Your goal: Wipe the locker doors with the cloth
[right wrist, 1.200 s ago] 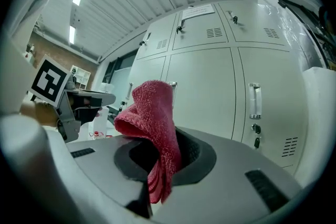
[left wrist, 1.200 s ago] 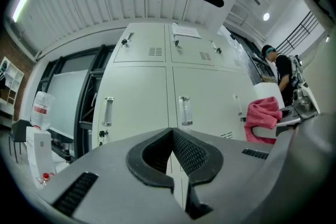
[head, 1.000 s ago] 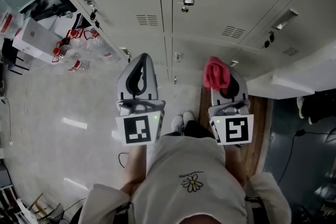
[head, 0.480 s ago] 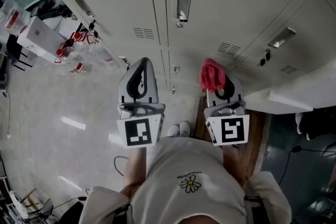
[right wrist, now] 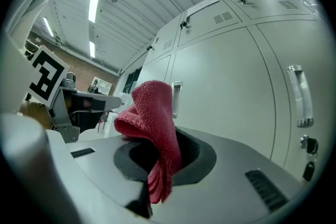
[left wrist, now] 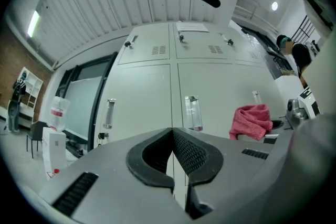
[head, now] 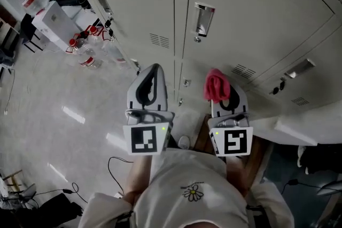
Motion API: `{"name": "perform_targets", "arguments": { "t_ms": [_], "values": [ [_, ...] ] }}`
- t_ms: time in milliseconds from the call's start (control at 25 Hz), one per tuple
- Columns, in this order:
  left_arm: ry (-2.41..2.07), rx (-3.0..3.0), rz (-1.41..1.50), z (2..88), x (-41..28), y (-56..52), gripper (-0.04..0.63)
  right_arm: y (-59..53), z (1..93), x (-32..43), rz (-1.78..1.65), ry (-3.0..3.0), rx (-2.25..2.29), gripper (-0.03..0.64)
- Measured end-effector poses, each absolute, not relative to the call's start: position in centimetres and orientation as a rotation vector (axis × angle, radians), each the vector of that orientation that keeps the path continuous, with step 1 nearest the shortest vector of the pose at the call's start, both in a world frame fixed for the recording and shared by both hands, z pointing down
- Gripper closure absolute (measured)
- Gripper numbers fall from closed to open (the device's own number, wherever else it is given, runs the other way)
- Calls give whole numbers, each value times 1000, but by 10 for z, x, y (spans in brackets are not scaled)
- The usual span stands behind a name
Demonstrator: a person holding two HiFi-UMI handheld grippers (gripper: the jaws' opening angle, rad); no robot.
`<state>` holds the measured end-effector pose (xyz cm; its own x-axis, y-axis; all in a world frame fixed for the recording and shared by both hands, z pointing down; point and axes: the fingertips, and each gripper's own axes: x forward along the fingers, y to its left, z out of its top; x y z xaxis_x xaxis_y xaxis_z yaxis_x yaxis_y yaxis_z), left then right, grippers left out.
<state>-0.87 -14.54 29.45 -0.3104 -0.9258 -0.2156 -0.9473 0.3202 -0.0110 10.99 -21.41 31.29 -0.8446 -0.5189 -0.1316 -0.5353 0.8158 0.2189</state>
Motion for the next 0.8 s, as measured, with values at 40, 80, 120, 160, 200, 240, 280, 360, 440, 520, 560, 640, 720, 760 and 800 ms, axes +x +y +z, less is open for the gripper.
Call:
{"name": "perform_targets", "arguments": {
  "t_ms": [40, 80, 120, 160, 200, 240, 280, 360, 440, 520, 560, 640, 720, 760, 800],
  "values": [
    [2413, -1701, 182, 293, -15, -143, 578, -213, 309, 103, 392, 2929, -821, 586],
    [2425, -1682, 187, 291, -20, -141, 578, -211, 305, 95, 397, 2924, -790, 586],
    [2435, -1666, 190, 290, -26, -138, 578, -208, 300, 87, 401, 2917, -757, 586],
    [2442, -1653, 192, 289, -31, -135, 580, -205, 296, 79, 404, 2911, -723, 586],
    [2446, -1641, 193, 288, -36, -131, 579, -201, 292, 69, 408, 2905, -690, 586],
    [2450, -1628, 192, 286, -42, -128, 578, -197, 289, 60, 412, 2902, -661, 586],
    [2452, -1615, 189, 284, -48, -124, 580, -193, 286, 50, 413, 2902, -635, 586],
    [2458, -1589, 187, 278, -63, -116, 579, -186, 281, 29, 407, 2900, -593, 586],
    [2468, -1569, 183, 273, -79, -106, 580, -178, 277, 8, 397, 2891, -556, 586],
    [2484, -1550, 179, 270, -96, -97, 580, -169, 274, -13, 384, 2892, -523, 586],
    [2493, -1540, 179, 268, -105, -92, 579, -163, 272, -23, 368, 2891, -506, 586],
    [2504, -1519, 181, 263, -120, -83, 579, -153, 268, -40, 339, 2892, -468, 586],
    [2508, -1503, 182, 257, -133, -75, 578, -147, 264, -53, 313, 2896, -439, 586],
    [2508, -1499, 181, 255, -139, -72, 579, -145, 261, -60, 300, 2893, -434, 586],
    [2507, -1499, 177, 254, -144, -69, 579, -143, 260, -65, 293, 2888, -436, 586]
  ]
}}
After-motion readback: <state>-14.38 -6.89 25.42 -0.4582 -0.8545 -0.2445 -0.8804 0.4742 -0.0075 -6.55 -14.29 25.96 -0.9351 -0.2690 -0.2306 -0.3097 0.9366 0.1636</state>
